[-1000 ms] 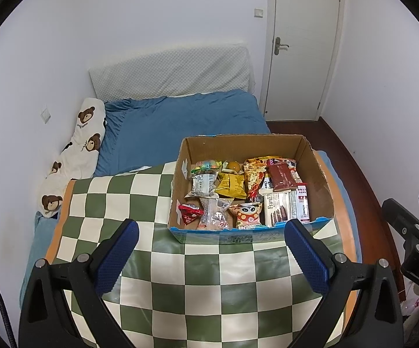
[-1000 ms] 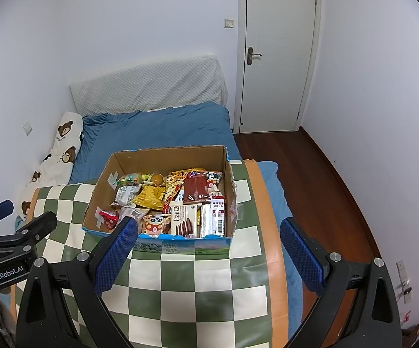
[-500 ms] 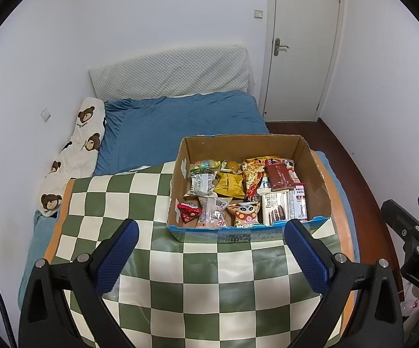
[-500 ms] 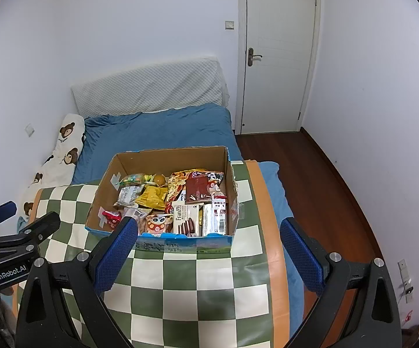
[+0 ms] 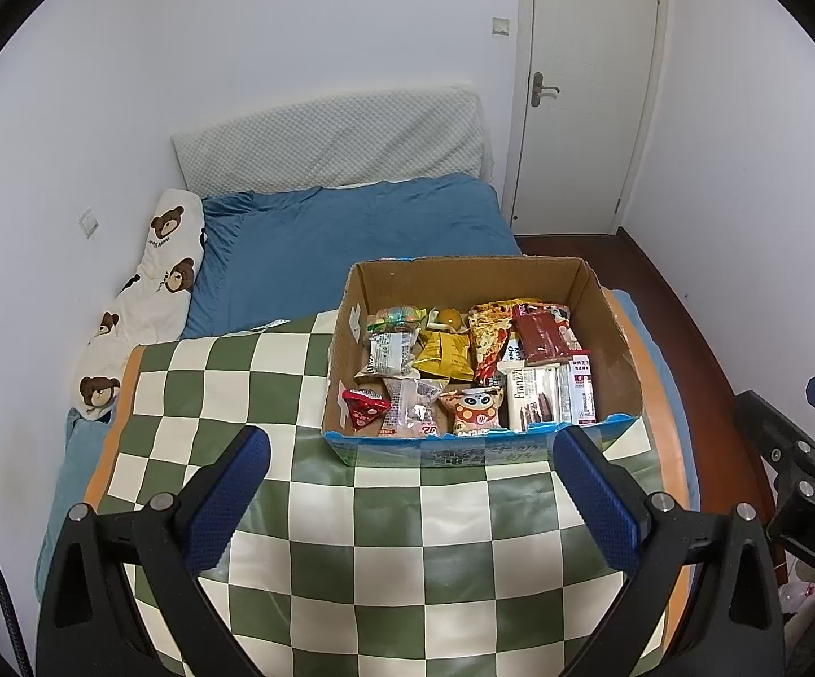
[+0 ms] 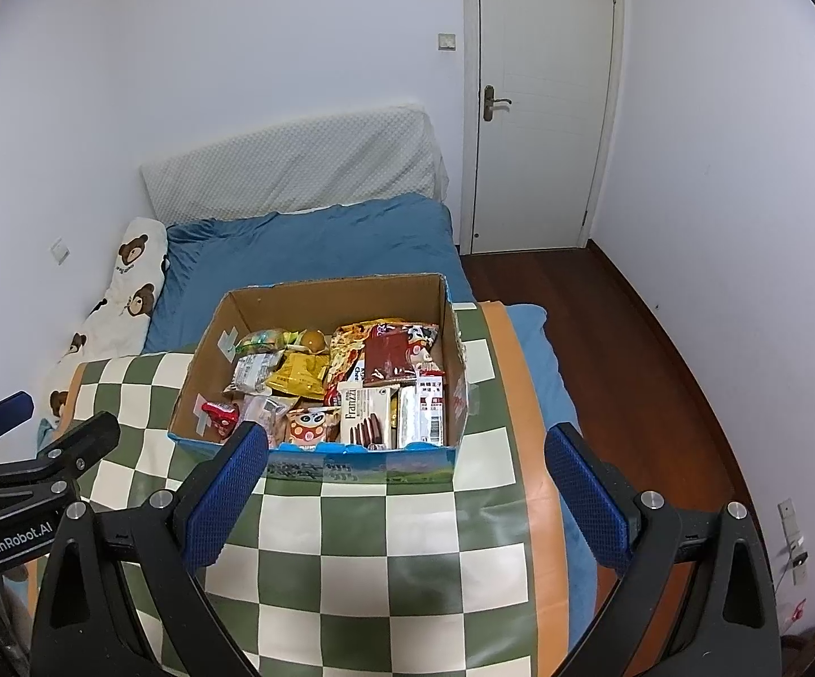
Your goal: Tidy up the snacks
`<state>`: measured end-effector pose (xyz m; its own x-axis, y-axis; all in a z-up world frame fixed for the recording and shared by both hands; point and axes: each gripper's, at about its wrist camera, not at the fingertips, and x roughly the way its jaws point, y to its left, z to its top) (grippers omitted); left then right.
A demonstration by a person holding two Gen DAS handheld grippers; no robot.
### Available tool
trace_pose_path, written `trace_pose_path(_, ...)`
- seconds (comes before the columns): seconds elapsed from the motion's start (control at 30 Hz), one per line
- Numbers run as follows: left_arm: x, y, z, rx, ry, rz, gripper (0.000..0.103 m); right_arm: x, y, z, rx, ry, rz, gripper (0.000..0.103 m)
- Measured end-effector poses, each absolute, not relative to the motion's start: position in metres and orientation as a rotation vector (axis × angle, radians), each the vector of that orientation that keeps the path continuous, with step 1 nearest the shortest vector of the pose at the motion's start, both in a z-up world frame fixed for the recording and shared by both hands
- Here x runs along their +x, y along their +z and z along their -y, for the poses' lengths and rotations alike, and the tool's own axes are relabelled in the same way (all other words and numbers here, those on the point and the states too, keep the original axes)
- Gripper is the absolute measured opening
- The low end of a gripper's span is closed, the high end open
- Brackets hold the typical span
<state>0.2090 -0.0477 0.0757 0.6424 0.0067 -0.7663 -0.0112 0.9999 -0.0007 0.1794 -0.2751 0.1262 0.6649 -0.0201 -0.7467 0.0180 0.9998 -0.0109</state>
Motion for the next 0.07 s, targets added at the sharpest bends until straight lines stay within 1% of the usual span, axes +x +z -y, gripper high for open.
trace_pose_path(0.07, 0.2078, 0.0753, 0.0479, -0.004, 0.010, -0.869, 0.103, 0.1793, 0.1250, 0.2752, -0.005, -0.022, -0.847, 0.100)
